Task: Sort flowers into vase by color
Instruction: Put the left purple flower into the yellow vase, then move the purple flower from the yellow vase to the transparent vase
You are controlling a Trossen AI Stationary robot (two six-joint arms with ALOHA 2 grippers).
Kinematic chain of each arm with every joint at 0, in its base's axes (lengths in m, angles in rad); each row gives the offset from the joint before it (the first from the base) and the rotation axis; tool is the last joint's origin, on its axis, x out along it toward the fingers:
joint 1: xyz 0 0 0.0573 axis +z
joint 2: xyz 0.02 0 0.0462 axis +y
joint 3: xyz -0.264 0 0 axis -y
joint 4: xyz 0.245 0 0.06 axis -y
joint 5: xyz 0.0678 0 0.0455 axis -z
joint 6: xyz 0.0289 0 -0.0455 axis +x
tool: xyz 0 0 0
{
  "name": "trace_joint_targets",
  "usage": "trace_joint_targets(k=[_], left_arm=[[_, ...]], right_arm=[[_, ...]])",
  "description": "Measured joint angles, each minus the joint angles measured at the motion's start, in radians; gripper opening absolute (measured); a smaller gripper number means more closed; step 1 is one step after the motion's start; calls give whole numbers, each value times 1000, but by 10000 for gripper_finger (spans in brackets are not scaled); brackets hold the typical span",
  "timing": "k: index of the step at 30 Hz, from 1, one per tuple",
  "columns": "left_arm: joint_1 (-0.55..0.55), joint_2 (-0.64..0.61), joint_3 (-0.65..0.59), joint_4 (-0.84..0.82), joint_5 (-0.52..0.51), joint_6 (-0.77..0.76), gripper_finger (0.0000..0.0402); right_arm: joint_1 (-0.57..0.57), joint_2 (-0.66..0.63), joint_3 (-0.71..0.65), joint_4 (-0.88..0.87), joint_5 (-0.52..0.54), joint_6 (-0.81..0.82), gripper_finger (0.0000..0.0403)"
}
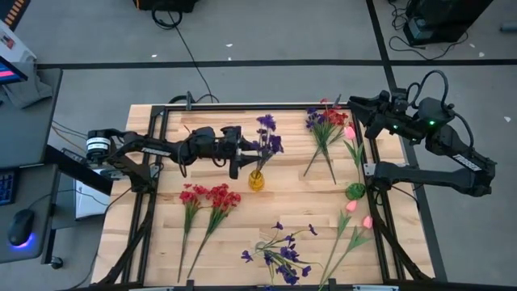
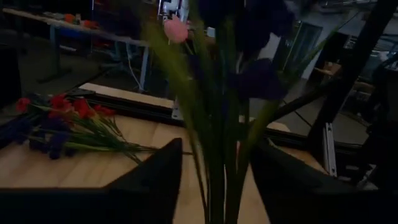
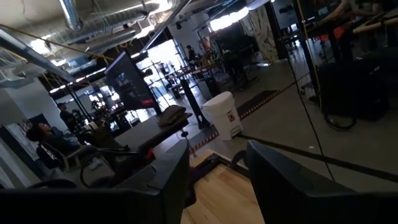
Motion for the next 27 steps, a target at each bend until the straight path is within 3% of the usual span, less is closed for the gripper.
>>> trace_joint_targets(k=[7,13,18,27], left_arm=[[11,-30,0,53,13,-103,286],[40,-132,0,35,18,-124,323],[51,-262,0,-162,20,-176,325],[42,-539,0,-547,17,-500,309]], right_arm=[[0,0,0,0,-1,-9,171],[0,0,0,-3,-17,-9,171],[0,0,0,-3,-20,-10,171],[0,0,0,-3,-30,-9,171]])
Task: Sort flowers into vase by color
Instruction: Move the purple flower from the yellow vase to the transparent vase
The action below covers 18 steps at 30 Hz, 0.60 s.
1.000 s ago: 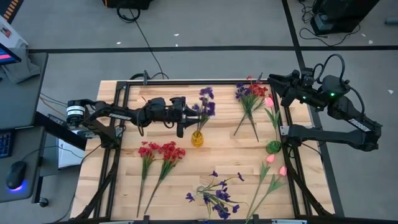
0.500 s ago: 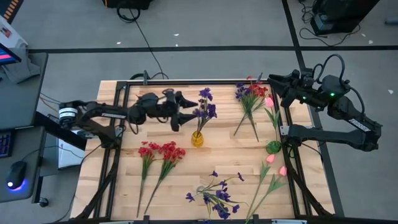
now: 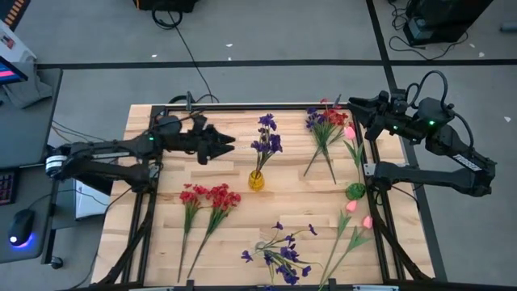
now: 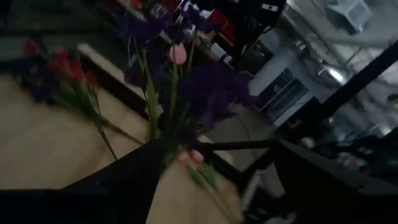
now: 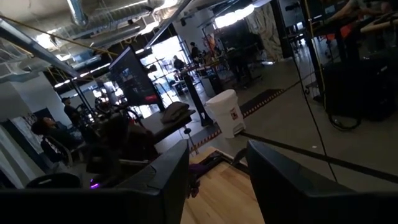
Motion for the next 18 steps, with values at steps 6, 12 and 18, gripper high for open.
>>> trace_joint_targets(k=[6,12,18], left_arm=[[-34,-107,0,-289,-7,-236,280],[-83,-127,0,-402,-19,-354,258],[-98,-127,0,-505,-69,-404,246]], right_arm=[[0,0,0,0,0,0,171],[0,0,0,0,14,-10,171],[0,0,0,-3,43,-26,171]])
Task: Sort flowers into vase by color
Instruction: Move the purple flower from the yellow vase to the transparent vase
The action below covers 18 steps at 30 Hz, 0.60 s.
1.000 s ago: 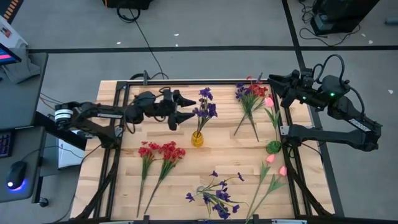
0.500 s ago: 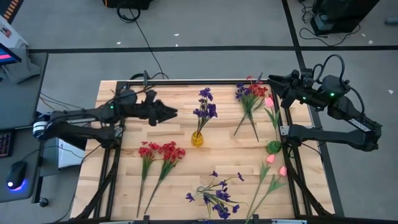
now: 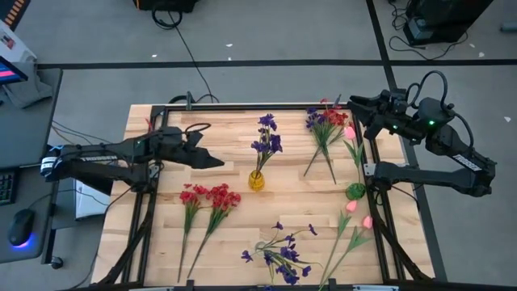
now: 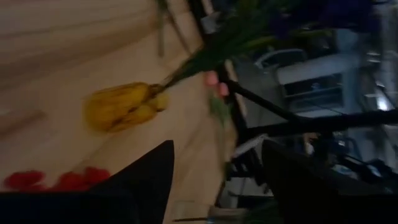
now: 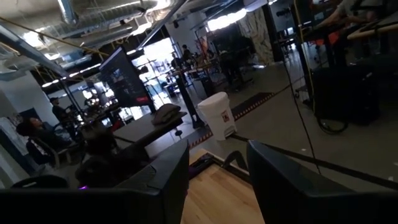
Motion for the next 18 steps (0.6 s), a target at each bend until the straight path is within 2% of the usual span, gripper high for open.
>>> trace_joint_targets(k=[3,9,11,14,18], left_arm=[[0,0,0,-34,-13,-3,243],[0,1,0,3,-30,10,243],[0,1,0,33,-22,60,242],[-16,12,0,115,-7,299,242],[-31,52,1,164,-52,640,242]], right_arm=[[0,0,0,0,-1,1,171],[0,0,0,0,-2,1,171],[0,0,0,0,-2,1,171],[0,0,0,0,-2,1,171],[0,0,0,0,-1,6,171]])
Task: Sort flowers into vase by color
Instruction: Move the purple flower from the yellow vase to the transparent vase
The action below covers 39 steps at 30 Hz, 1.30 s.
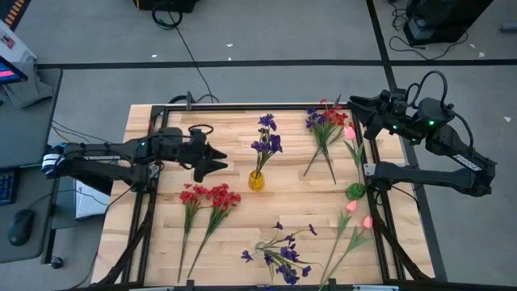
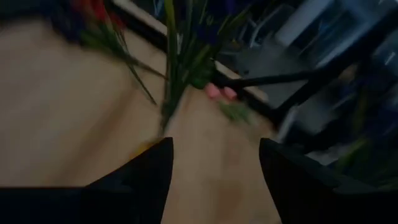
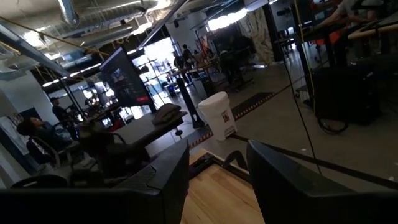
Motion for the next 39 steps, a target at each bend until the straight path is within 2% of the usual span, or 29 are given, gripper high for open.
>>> trace_joint_targets(k=[4,7,13,16,21,39], left_arm=[[1,84,0,3,-69,171,242],[1,183,0,40,-90,233,242],[1,346,-2,312,-49,199,242],[1,402,-1,393,-27,157,242],[0,458,-1,419,-23,146,242],[0,616,-1,673,-44,66,242]], right_arm=[[0,0,0,0,0,29,171],[0,0,0,0,-1,54,171],[0,0,0,1,-1,70,171],[0,0,0,1,4,77,171],[0,0,0,1,5,81,171],[0,0,0,1,9,84,171]])
